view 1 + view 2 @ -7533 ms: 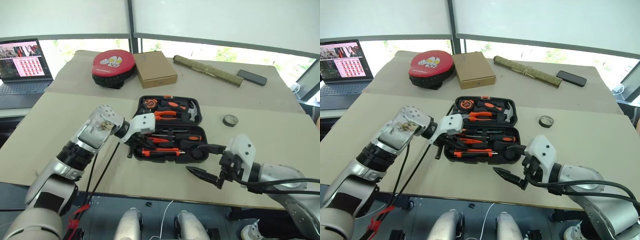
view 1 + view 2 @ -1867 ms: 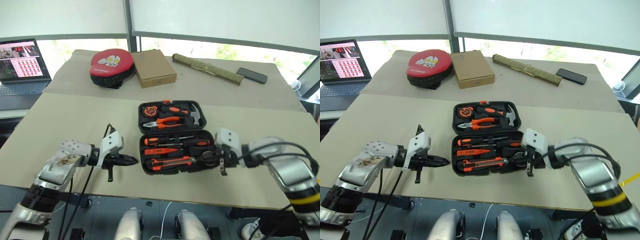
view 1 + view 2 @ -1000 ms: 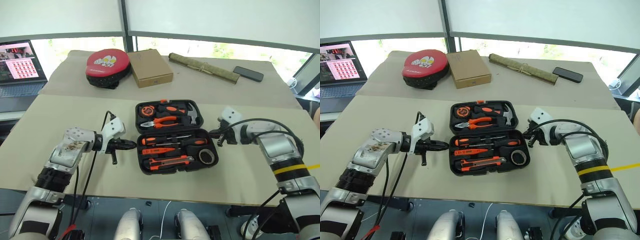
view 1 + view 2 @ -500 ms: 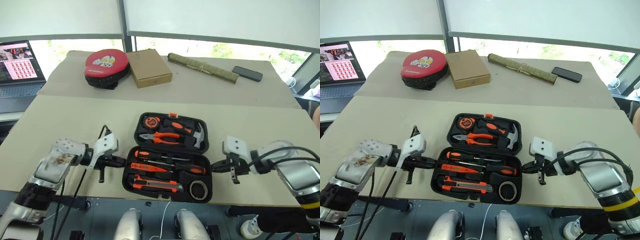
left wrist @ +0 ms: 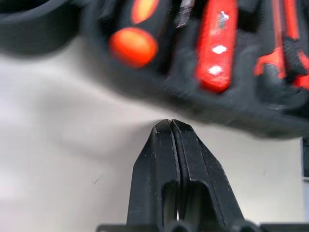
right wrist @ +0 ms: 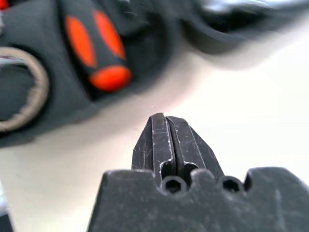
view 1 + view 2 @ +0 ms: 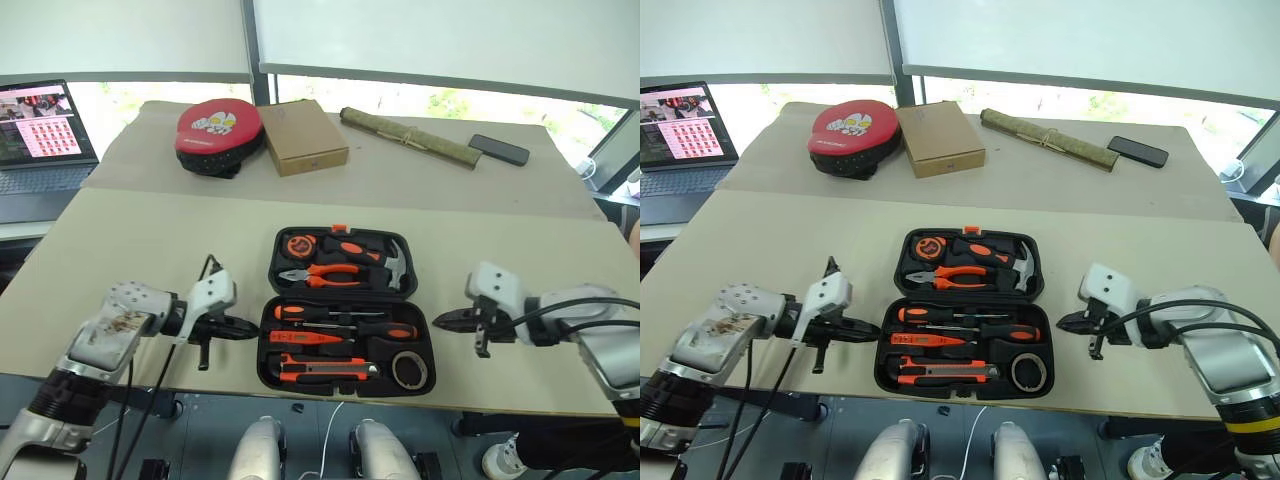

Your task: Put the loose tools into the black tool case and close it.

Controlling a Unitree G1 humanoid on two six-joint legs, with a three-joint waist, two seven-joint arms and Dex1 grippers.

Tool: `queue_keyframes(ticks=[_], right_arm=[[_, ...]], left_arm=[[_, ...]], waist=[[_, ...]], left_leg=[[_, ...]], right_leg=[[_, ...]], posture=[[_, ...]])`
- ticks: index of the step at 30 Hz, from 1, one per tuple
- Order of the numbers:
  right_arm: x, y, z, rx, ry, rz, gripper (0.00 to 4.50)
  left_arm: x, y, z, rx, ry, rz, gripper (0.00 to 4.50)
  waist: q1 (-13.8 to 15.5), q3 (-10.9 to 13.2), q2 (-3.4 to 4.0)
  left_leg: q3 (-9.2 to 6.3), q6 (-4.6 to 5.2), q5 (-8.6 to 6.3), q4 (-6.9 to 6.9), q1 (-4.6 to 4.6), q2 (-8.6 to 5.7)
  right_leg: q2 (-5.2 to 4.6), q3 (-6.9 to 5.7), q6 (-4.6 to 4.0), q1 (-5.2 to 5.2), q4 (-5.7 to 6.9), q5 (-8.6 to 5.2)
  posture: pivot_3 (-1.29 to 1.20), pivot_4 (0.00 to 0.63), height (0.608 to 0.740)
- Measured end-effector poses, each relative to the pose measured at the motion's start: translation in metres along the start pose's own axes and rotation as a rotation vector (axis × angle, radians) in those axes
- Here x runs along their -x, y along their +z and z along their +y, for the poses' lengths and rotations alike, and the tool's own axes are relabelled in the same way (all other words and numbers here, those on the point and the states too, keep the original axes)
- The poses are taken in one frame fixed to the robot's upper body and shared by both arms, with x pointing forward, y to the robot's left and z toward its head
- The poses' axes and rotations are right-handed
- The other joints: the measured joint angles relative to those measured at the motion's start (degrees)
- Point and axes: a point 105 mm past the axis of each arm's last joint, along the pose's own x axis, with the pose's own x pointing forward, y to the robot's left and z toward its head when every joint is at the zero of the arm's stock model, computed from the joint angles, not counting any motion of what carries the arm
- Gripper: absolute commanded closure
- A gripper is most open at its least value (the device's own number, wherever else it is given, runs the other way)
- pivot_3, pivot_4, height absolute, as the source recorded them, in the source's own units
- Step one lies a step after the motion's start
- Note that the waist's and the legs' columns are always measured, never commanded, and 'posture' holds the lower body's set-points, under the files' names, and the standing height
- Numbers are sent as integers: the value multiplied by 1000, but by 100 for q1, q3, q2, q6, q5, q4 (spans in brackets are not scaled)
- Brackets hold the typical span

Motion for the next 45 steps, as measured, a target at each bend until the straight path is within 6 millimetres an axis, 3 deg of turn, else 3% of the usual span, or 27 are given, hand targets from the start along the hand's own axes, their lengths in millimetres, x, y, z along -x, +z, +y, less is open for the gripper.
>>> queue_keyframes(ticks=[3, 5, 9, 13, 19, 21, 22, 24, 26, 27, 29, 32, 33, 40, 45], right_arm=[[-1, 9, -16, -165, -62, -83, 2740], [-3, 20, -21, -239, -66, -137, 2004], [-11, 48, -30, -366, -64, -229, 618], [-27, 59, -42, -502, -80, -247, 618], [-37, 54, -57, -621, -132, -211, 618], [-39, 50, -58, -633, -141, -194, 597], [-40, 48, -58, -638, -142, -188, 1117], [-44, 47, -57, -640, -141, -173, 1675], [-47, 46, -55, -633, -135, -160, 2235], [-47, 46, -55, -630, -134, -158, 2772], [-47, 47, -54, -629, -129, -160, 3389], [-47, 48, -53, -621, -127, -161, 4312], [-47, 48, -53, -621, -127, -162, 4471], [-45, 52, -52, -603, -139, -202, 4471], [-34, 60, -63, -558, -234, -297, 4471]], left_arm=[[16, 11, 26, 170, 93, -62, 2753], [22, 28, 38, 240, 126, -139, 2041], [12, 58, 57, 475, 133, -255, 595], [-6, 68, 69, 662, 142, -265, 595], [-23, 70, 74, 728, 165, -235, 595], [-25, 67, 74, 733, 174, -219, 1105], [-25, 66, 74, 733, 175, -216, 1279], [-26, 64, 73, 731, 174, -210, 2107], [-29, 61, 70, 724, 166, -203, 2644], [-30, 63, 68, 717, 158, -209, 3122], [-30, 66, 68, 705, 158, -216, 3780], [-30, 68, 65, 706, 147, -224, 4500], [-29, 68, 65, 714, 147, -226, 4500], [-26, 67, 61, 727, 152, -263, 4500], [-27, 80, 64, 588, 210, -397, 4500]], waist=[[-19, 2, -3], [-16, 2, -2], [-4, 1, -3], [-13, 2, -4], [-19, 2, -4], [-21, 2, -4], [-22, 2, -3], [-24, 2, -3], [-30, 2, -3], [-29, 2, -3], [-25, 1, -2], [6, 0, -2], [-1, -1, -3], [-17, -1, -2], [24, 1, -3]], left_leg=[[-3, -1, 1, 4, -2, 1], [-6, 0, 1, 4, -2, -1], [-12, 0, 1, 11, -9, -5], [-15, 0, 1, 22, -19, -6], [-14, 0, 0, 16, -21, -7], [-14, 0, 0, 16, -22, -8], [-14, 0, 0, 16, -22, -8], [-14, 0, 0, 16, -21, -8], [-14, 0, 0, 15, -21, -7], [-14, 0, 0, 15, -21, -7], [-14, 0, 0, 15, -19, -8], [-16, 0, 0, 19, -15, -14], [-15, 0, 0, 23, -15, -14], [-16, 0, 0, 22, -19, -15], [-17, -1, 1, 28, -35, -18]], right_leg=[[4, 0, 0, -2, 4, 1], [3, 0, 0, 1, 4, 0], [2, -3, 4, 3, 5, 2], [2, -5, 6, -2, 8, 4], [-1, -4, 6, -5, 6, 5], [-2, -5, 6, -6, 5, 5], [-2, -5, 6, -5, 5, 5], [-2, -4, 6, -6, 6, 5], [-2, -4, 6, -6, 6, 5], [-2, -4, 6, -5, 6, 5], [-3, -4, 6, -2, 6, 5], [-8, -6, 11, 7, 5, 7], [-9, -6, 15, 9, 5, 10], [-10, -3, 16, 1, 4, 11], [-16, -4, 19, -6, 4, 14]], posture=[[0, 150, 740], [0, 150, 740], [0, 150, 740], [0, 150, 740], [0, 150, 740], [0, 150, 740], [0, 150, 740], [0, 150, 740], [0, 150, 740], [0, 150, 740], [0, 150, 740], [0, 150, 740], [0, 150, 740], [0, 150, 740], [0, 150, 740]])
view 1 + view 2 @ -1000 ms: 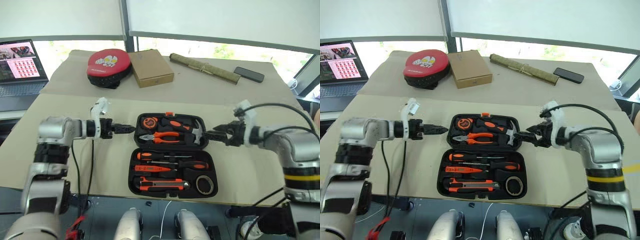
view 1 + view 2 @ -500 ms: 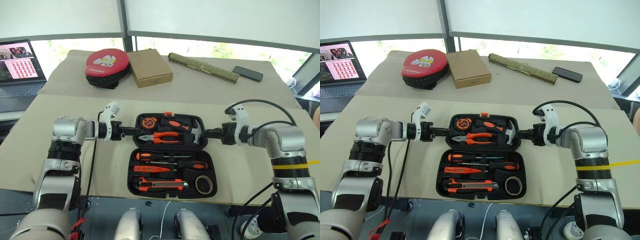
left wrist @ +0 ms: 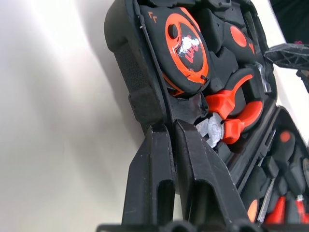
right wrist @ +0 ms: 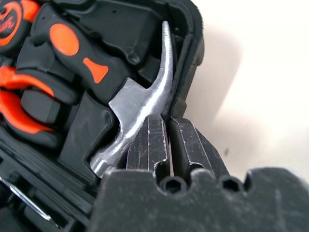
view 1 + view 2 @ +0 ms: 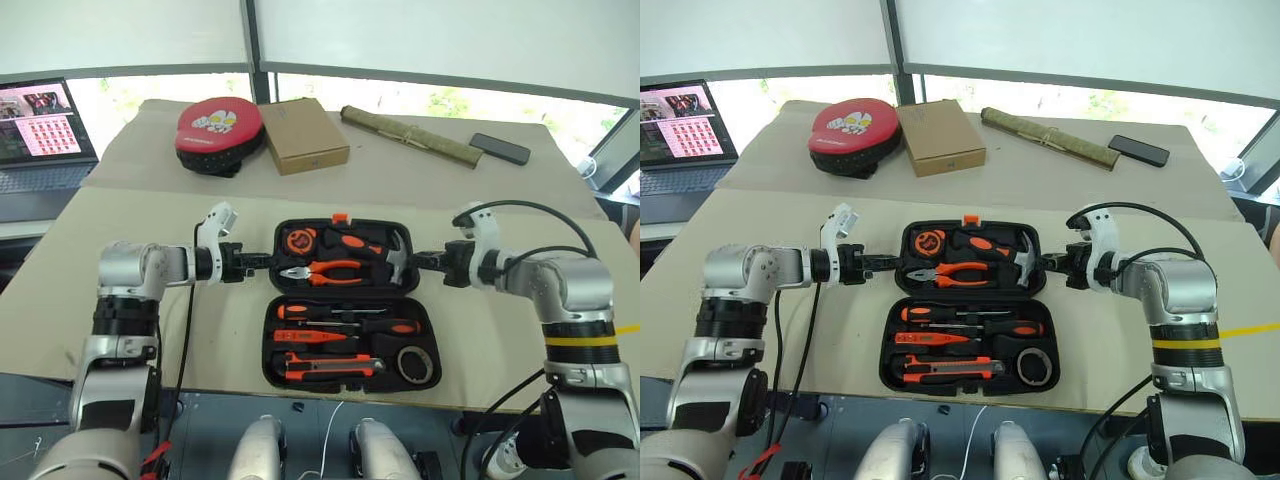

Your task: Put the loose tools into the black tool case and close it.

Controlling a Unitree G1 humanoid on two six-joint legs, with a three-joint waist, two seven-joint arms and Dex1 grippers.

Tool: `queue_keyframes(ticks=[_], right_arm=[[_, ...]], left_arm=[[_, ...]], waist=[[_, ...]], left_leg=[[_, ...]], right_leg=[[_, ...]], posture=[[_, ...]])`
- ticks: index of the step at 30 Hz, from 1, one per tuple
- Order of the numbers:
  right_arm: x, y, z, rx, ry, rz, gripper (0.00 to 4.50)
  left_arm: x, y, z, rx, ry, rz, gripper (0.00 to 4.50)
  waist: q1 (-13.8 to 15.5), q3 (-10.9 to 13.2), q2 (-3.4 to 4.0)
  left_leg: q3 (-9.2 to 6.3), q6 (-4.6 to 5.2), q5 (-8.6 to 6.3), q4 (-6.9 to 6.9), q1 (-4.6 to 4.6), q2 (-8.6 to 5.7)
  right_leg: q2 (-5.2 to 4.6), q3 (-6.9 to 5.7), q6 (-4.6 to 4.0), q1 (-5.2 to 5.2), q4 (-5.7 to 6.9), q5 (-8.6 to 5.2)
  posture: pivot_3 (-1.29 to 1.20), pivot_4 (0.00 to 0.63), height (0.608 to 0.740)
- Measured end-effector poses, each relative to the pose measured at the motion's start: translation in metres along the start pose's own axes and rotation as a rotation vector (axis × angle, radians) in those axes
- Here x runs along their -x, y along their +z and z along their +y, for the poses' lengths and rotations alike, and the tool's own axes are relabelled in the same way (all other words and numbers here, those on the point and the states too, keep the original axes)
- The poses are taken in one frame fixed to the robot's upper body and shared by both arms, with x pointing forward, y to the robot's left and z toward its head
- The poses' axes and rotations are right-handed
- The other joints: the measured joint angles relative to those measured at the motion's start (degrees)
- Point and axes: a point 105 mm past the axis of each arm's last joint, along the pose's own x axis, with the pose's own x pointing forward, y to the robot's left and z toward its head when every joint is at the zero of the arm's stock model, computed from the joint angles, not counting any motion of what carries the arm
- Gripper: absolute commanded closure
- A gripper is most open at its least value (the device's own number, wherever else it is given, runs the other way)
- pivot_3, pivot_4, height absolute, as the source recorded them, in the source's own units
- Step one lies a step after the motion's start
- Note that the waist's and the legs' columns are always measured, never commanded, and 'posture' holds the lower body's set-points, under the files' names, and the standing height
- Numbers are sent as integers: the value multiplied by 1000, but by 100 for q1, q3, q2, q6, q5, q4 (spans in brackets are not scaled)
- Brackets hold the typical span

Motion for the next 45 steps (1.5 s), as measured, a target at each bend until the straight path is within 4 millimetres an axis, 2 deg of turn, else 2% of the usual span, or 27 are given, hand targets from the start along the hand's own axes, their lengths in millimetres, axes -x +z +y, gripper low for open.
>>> queue_keyframes(ticks=[3, 6, 8, 12, 18, 22, 24, 25, 27, 28, 29, 30, 31, 33, 34, 37, 40, 41, 42, 45], right_arm=[[5, 14, 1, 86, -28, -82, 4471], [12, 20, 9, 223, -34, -178, 4471], [17, 17, 12, 291, -43, -211, 4471], [30, 3, 18, 482, -75, -269, 4471], [45, -13, 32, 697, -79, -346, 4471], [57, -34, 47, 948, -54, -365, 4471], [63, -48, 56, 1055, -27, -374, 3658], [64, -53, 56, 1077, -18, -362, 3555], [72, -68, 50, 1085, -27, -320, 2725], [82, -74, 44, 1079, -57, -303, 2460], [90, -74, 41, 1079, -80, -296, 1999], [97, -74, 40, 1083, -95, -289, 1774], [107, -72, 44, 1085, -99, -294, 1309], [118, -70, 56, 1050, -48, -278, 639], [120, -72, 62, 1021, -12, -261, 626], [127, -96, 78, 859, 157, -120, 1160], [132, -115, 105, 727, 381, 3, 2204], [130, -117, 112, 709, 430, 21, 2570], [126, -119, 119, 697, 484, 36, 2972], [117, -119, 128, 684, 547, 45, 3960]], left_arm=[[-5, 20, 0, -85, 39, -140, 4500], [-1, 35, -5, -283, 82, -252, 4500], [1, 35, -9, -375, 93, -283, 4500], [7, 15, -17, -520, 116, -297, 4500], [21, -1, -20, -658, 156, -338, 4500], [31, -18, -21, -767, 202, -361, 4500], [36, -28, -19, -783, 230, -351, 3743], [39, -32, -16, -776, 247, -342, 3661], [56, -46, 1, -719, 338, -306, 2774], [75, -55, 13, -679, 415, -274, 2459], [87, -59, 19, -659, 457, -261, 1953], [96, -59, 22, -642, 485, -259, 1698], [108, -56, 23, -628, 511, -258, 1189], [123, -49, 25, -602, 532, -254, 469], [126, -46, 26, -595, 532, -249, 90], [123, -32, 27, -589, 476, -223, 23], [109, -8, 30, -648, 379, -172, 23], [100, -4, 31, -680, 340, -141, 577], [86, 1, 32, -720, 288, -109, 881], [60, -2, 36, -779, 196, -32, 1988]], waist=[[-5, 0, -1], [-18, 0, -1], [-30, 0, 0], [-27, 0, 0], [-46, -2, 2], [-71, -6, 7], [-81, -7, 7], [-82, -7, 7], [-99, -6, 6], [-99, -6, 6], [-93, -5, 5], [-76, -5, 5], [-52, -6, 5], [-9, -6, 2], [5, -6, 1], [82, -8, -5], [106, -16, -18], [98, -22, -21], [89, -23, -27], [40, -27, -33]], left_leg=[[0, 0, 0, 1, -5, 0], [1, 0, -1, -16, -8, -1], [4, 0, -1, -33, -8, -2], [5, 1, -2, -44, -7, -1], [11, 1, -2, -47, 22, 2], [20, 1, -2, -60, 46, 5], [26, 0, -2, -60, 61, 10], [27, 0, -2, -61, 67, 11], [33, 0, -2, -62, 82, 17], [32, -1, -2, -64, 82, 20], [32, -1, -2, -64, 83, 20], [32, -2, -2, -64, 82, 20], [31, -2, -1, -64, 86, 24], [31, -4, -1, -64, 119, 25], [30, -6, -2, -65, 139, 28], [31, -7, -3, -65, 143, 27], [35, -6, -2, -65, 143, 29], [34, -6, -2, -65, 145, 28], [38, -6, -2, -65, 147, 27], [40, -4, -3, -66, 127, 26]], right_leg=[[0, 0, 2, -3, -4, 2], [0, 0, 2, -7, -16, 2], [-2, 3, 2, -9, -31, 2], [-4, 6, 3, -9, -44, 2], [-2, 8, 2, 10, -42, 2], [1, 16, 0, 21, -42, 1], [5, 20, -3, 29, -40, 1], [5, 22, -4, 33, -39, 1], [8, 25, -8, 42, -35, 0], [7, 26, -10, 38, -32, -2], [7, 26, -11, 39, -31, -2], [4, 26, -11, 37, -28, -3], [2, 25, -11, 42, -28, -3], [0, 13, -11, 88, -44, -6], [-2, 7, -16, 111, -54, -15], [-10, 6, -52, 120, -59, -39], [-3, 1, -58, 123, -76, -34], [-2, 0, -58, 131, -85, -31], [-3, 0, -56, 129, -89, -30], [-1, 2, -31, 116, -97, -9]], posture=[[0, 150, 740], [0, 150, 740], [0, 150, 740], [0, 150, 740], [0, 150, 740], [0, 150, 740], [0, 150, 740], [0, 150, 740], [0, 150, 740], [0, 150, 740], [0, 150, 740], [0, 150, 740], [0, 150, 740], [0, 150, 740], [0, 150, 740], [0, 150, 740], [0, 150, 740], [0, 150, 740], [0, 150, 740], [0, 150, 740]])
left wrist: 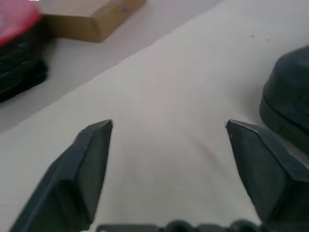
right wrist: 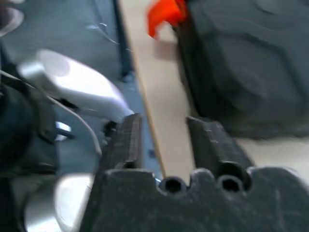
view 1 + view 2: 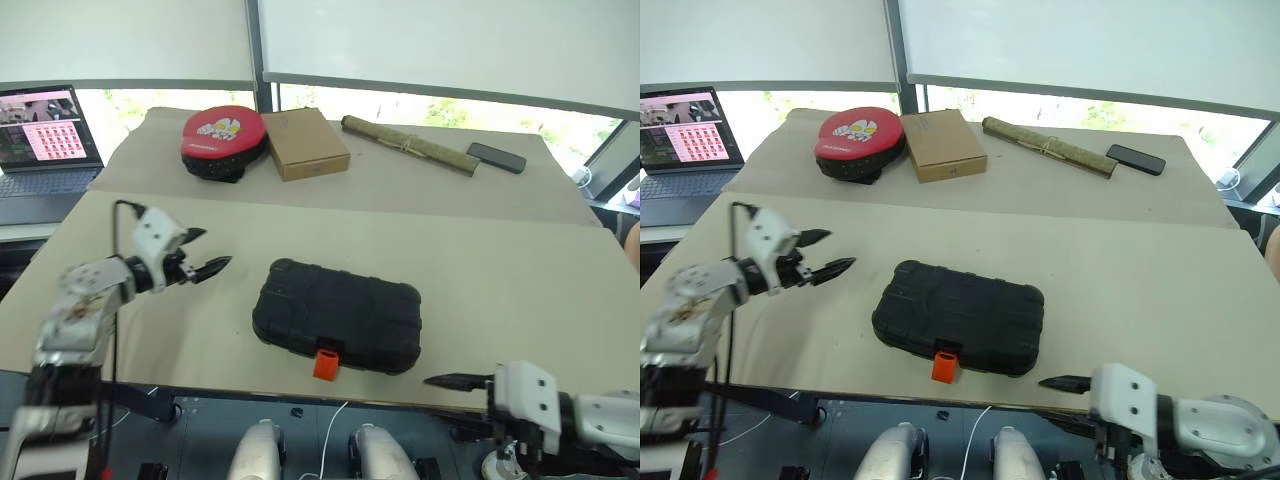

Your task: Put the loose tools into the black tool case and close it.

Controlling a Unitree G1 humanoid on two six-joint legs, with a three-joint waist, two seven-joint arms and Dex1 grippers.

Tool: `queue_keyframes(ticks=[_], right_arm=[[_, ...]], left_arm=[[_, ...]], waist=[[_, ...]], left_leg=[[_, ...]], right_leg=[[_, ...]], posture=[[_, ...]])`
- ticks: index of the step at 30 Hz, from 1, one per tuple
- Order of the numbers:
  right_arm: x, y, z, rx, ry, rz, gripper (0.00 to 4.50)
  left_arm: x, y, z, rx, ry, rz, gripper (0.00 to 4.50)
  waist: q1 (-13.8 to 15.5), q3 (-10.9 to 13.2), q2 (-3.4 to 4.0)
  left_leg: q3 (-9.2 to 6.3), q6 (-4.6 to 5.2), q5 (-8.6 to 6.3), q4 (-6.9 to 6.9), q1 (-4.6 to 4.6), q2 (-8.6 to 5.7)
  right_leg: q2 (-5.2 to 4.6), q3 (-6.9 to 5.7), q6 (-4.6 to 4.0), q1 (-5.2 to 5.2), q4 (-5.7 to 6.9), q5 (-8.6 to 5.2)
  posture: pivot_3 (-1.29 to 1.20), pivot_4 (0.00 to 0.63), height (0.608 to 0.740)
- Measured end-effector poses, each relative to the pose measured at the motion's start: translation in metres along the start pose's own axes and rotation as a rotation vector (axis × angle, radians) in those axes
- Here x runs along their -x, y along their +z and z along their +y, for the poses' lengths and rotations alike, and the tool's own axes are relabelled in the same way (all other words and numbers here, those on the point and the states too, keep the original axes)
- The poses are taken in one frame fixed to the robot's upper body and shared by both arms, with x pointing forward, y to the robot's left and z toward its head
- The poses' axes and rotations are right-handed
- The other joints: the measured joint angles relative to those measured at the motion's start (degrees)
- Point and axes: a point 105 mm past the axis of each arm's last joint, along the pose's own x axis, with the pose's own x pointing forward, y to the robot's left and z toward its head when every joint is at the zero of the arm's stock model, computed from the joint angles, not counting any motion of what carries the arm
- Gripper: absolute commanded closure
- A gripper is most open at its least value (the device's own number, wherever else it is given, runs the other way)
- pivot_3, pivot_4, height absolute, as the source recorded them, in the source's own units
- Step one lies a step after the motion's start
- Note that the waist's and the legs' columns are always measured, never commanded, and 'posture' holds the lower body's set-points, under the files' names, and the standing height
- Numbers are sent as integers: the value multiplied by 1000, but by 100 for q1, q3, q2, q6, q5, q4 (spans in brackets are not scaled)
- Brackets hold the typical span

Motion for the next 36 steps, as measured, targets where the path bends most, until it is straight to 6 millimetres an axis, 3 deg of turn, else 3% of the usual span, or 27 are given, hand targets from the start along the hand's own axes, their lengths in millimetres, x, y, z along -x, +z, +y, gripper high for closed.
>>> queue_keyframes(ticks=[2, 6, 7, 10, 14, 18, 21, 23, 27, 29, 31, 33, 36], right_arm=[[-8, 0, -2, -13, 28, 0, 4499], [-23, -7, -6, -20, 74, 9, 4500], [-25, -11, -6, -30, 81, 11, 4500], [-30, -20, -8, -46, 95, 36, 4500], [-42, -26, -28, -17, 40, 65, 4500], [-43, -37, -75, -29, -188, 107, 4500], [-27, -37, -109, -40, -354, 113, 4500], [-16, -36, -121, -48, -412, 109, 4500], [-9, -39, -114, -74, -398, 114, 4500], [-9, -39, -102, -105, -355, 102, 4500], [-7, -35, -96, -114, -325, 82, 4500], [-5, -33, -86, -118, -289, 86, 4500], [-7, -25, -79, -106, -252, 71, 4500]], left_arm=[[-17, -2, -3, -37, -57, 15, 2805], [-54, 15, -9, -149, -151, -3, 4362], [-60, 19, -10, -177, -166, -10, 4444], [-72, 22, -16, -223, -203, -15, 4444], [-82, 21, -42, -266, -352, -22, 4444], [-57, 14, -58, -307, -505, 1, 4444], [-47, 10, -74, -307, -586, 3, 4444], [-44, 11, -76, -300, -597, 4, 4444], [-46, 37, -61, -217, -527, -48, 4444], [-49, 76, -50, -151, -488, -141, 4444], [-48, 114, -52, -154, -500, -236, 4444], [-52, 134, -71, -172, -566, -283, 4444], [-69, 118, -117, -222, -719, -232, 4444]], waist=[[-2, 3, -10], [69, 8, -25], [75, 8, -24], [60, 7, -25], [9, 8, -25], [-95, 8, -19], [-57, 9, -17], [6, 10, -17], [79, 10, -17], [93, 10, -17], [65, 7, -12], [59, -2, 3], [37, -6, 10]], left_leg=[[-6, 2, -2, -1, -15, -3], [-16, 2, -1, 1, -38, -8], [-16, 2, -1, 1, -40, -11], [-16, 4, -2, 1, -42, -12], [-17, 3, -2, 1, -41, -7], [-15, 3, -2, 0, -38, -5], [-16, 3, -2, 1, -41, -7], [-18, 4, -1, 1, -42, -9], [-22, 4, -1, 5, -46, -9], [-35, 5, -1, 21, -61, -9], [-34, 8, -3, 25, -62, -14], [-34, 11, -6, 25, -54, -17], [-31, 11, -6, 24, -39, -16]], right_leg=[[8, 0, 15, -9, -1, 4], [11, -12, 19, -17, -3, 4], [8, -11, 22, -16, -5, 4], [7, -10, 26, -16, -8, 5], [13, -9, 25, -19, -3, 6], [12, -5, 23, -21, 2, 6], [8, -7, 24, -21, 1, 6], [7, -11, 25, -20, 2, 6], [8, -16, 26, -18, 3, 6], [8, -28, 29, -19, 3, 6], [4, -25, 37, -14, 1, 8], [3, -23, 41, -5, -2, 6], [8, -15, 38, -1, 3, 5]], posture=[[0, 150, 740], [0, 150, 740], [0, 150, 740], [0, 150, 740], [0, 150, 740], [0, 150, 740], [0, 150, 740], [0, 150, 740], [0, 150, 740], [0, 150, 740], [0, 150, 740], [0, 150, 740], [0, 150, 740]])
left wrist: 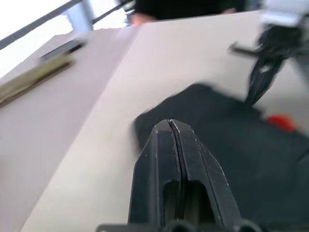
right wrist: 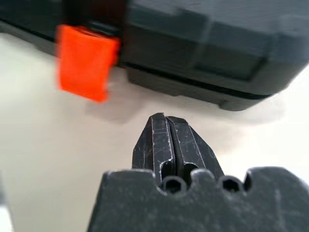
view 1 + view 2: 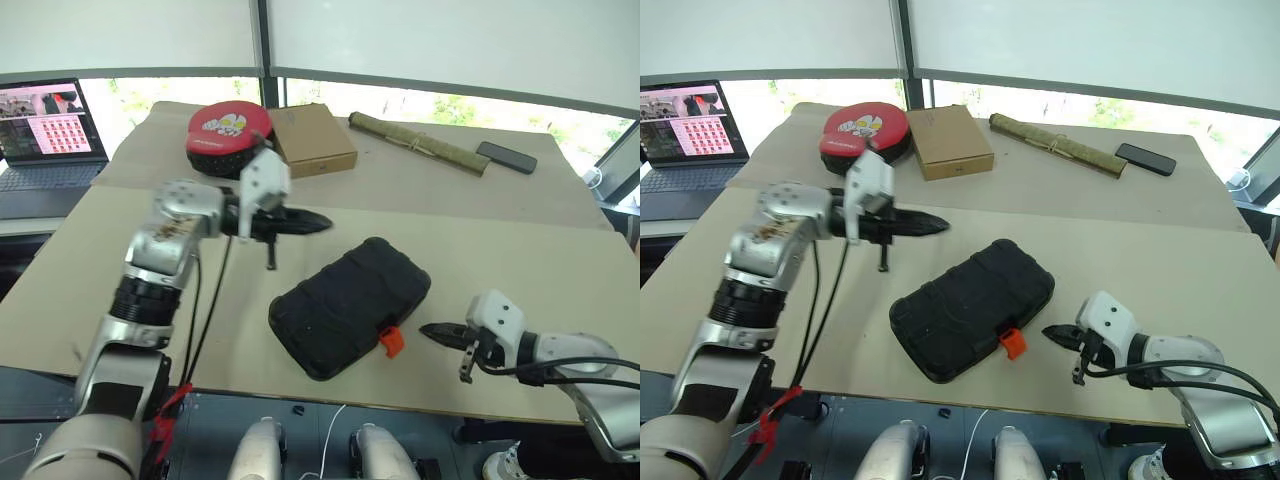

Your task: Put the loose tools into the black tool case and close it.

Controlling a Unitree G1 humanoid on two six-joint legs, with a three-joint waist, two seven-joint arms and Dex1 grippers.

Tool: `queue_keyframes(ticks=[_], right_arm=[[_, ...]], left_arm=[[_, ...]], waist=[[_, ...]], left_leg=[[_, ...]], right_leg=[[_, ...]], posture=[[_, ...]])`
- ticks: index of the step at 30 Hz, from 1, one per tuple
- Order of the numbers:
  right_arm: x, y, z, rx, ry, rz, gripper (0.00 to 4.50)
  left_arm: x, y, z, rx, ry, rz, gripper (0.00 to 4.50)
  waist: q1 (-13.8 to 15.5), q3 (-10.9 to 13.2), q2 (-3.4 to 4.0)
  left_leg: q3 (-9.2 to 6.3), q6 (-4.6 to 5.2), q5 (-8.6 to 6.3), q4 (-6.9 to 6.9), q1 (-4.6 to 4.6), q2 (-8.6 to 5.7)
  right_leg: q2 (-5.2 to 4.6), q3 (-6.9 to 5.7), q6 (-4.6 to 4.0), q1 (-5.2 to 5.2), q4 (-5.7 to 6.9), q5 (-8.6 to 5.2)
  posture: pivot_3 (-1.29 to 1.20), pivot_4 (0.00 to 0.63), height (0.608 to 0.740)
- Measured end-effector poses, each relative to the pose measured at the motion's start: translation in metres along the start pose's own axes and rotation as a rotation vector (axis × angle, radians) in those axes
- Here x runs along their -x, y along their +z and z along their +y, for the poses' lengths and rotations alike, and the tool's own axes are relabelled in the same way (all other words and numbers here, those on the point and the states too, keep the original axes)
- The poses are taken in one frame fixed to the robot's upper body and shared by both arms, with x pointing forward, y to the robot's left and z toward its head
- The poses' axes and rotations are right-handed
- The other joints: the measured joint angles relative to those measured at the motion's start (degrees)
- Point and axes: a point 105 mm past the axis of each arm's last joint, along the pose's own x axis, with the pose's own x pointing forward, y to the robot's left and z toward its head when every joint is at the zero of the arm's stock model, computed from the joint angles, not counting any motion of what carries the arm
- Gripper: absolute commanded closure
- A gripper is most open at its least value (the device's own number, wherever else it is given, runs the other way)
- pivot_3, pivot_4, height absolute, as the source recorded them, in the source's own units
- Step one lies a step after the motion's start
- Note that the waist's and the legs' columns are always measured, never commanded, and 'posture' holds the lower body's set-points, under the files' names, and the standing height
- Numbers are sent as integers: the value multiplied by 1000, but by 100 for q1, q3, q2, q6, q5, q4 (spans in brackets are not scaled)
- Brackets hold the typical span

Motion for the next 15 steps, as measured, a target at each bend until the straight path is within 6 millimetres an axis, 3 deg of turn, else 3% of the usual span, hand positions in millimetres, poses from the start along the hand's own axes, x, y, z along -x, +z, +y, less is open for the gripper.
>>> queue_keyframes(ticks=[1, 3, 9, 15], right_arm=[[-1, 3, 2, 11, 8, -5, 4500], [-4, 4, 6, 17, 19, -3, 4500], [-11, 7, 12, 21, 31, 5, 4500], [-18, 6, 17, 13, 19, 8, 4500]], left_arm=[[-17, -17, -13, 6, -61, 48, 4444], [-30, -39, -25, 2, -110, 105, 4444], [-31, -42, -20, -174, -114, 146, 4444], [-27, -46, -20, -211, -123, 157, 4444]], waist=[[-27, 0, 0], [-71, 2, -3], [-63, -2, -2], [-71, -7, 1]], left_leg=[[-1, -1, 1, 0, 1, 1], [-4, -2, 2, 0, -1, 6], [-5, -2, 2, 0, 10, 4], [-3, -2, 2, -1, 32, 7]], right_leg=[[5, 3, -3, -2, 0, 2], [13, 6, -9, -8, 1, 4], [8, 7, -9, 5, -1, 3], [9, 7, -9, 23, -1, 2]], posture=[[0, 150, 740], [0, 150, 740], [0, 150, 740], [0, 150, 740]])
